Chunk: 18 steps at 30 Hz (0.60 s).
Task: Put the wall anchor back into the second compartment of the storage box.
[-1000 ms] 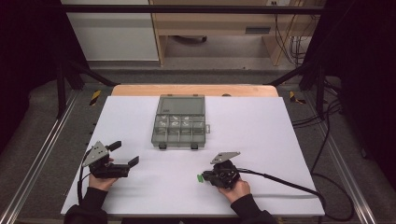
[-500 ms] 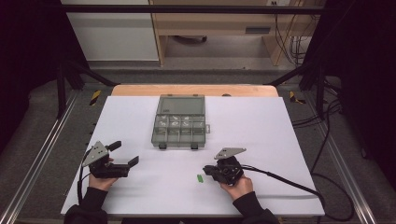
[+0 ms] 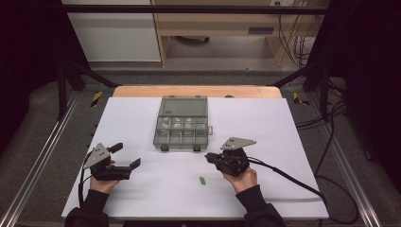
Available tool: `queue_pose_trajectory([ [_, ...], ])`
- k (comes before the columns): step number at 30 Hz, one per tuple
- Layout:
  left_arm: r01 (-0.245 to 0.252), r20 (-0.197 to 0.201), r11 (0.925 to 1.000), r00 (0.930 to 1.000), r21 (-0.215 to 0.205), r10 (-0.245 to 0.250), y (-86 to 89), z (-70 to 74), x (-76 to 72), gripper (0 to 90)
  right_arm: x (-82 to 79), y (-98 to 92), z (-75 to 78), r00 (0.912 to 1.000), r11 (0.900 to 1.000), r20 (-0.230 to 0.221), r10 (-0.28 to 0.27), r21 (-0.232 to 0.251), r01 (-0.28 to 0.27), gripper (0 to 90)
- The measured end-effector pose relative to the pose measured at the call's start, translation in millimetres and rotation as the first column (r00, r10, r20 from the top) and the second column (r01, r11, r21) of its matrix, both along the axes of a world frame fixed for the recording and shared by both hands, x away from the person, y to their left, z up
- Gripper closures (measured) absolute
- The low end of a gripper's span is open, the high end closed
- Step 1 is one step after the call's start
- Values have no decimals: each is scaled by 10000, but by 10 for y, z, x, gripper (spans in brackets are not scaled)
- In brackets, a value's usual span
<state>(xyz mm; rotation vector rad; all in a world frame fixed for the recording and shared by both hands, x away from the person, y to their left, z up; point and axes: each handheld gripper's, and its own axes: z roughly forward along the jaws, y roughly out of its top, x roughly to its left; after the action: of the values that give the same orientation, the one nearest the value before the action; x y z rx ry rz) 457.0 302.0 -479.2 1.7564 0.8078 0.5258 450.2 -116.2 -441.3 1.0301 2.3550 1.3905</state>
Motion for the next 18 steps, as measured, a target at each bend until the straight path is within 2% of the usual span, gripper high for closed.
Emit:
queue_pose_trajectory([
  [7,-16,18,10000,10000,-18,16,6,2,0,13,144,112,166,9987,9988,463,-210,458,188,845],
  [18,-6,13,10000,10000,-11,6,4,1,1,13,358,347,295,9957,9988,876,-309,394,276,845],
])
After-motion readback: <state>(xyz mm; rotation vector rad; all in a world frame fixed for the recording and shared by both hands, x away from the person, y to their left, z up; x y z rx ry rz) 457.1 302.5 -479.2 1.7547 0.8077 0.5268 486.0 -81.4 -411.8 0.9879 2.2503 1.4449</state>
